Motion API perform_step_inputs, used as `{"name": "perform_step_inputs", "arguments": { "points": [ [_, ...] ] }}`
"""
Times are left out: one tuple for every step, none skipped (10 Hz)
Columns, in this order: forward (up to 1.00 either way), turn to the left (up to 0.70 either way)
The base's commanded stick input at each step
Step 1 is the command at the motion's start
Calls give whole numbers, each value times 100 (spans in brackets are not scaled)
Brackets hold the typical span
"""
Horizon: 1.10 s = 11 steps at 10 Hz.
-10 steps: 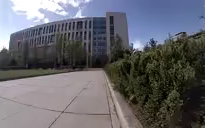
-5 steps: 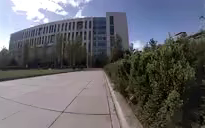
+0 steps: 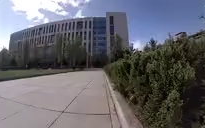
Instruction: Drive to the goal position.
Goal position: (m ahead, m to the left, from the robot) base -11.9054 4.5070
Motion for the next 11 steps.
{"name": "perform_step_inputs", "arguments": {
  "points": [
    [5,0],
    [5,0],
    [5,0],
    [4,0],
    [4,0],
    [4,0],
    [4,0],
    [4,0],
    [4,0],
    [4,0],
    [4,0]
  ]
}}
